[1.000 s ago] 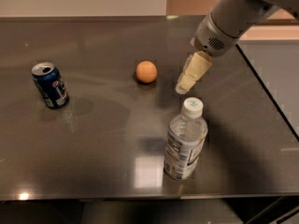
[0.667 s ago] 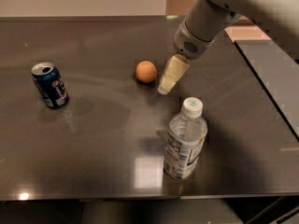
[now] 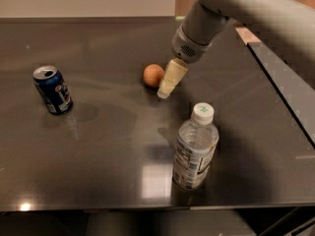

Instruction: Move orange near blue plastic bottle

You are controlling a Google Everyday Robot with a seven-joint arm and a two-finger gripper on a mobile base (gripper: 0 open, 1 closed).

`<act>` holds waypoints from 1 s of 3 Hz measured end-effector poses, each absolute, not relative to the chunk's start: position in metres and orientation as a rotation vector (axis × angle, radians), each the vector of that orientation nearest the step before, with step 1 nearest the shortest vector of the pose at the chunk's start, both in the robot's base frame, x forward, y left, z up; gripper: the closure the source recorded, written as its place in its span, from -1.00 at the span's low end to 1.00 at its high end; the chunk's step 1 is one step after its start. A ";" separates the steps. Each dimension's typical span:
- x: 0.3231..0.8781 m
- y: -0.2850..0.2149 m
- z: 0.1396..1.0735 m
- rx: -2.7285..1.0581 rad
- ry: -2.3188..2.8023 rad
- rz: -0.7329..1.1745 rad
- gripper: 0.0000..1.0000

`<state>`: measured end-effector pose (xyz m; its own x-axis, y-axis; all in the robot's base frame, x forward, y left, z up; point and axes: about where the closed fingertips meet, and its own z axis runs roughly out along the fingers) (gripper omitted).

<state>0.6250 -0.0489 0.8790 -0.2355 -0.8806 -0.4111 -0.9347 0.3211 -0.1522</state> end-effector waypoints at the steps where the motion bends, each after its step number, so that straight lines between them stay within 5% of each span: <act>1: 0.643 -0.035 0.867 -1.625 2.164 0.177 -1.00; 3: 0.661 -0.012 0.846 -1.660 2.188 0.203 -0.88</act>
Offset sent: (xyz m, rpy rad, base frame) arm 0.0496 0.0363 -0.0281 0.0015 0.0308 0.0069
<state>0.6611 -0.0118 0.8455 -0.2257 -0.8945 -0.3859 -0.9502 0.2895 -0.1151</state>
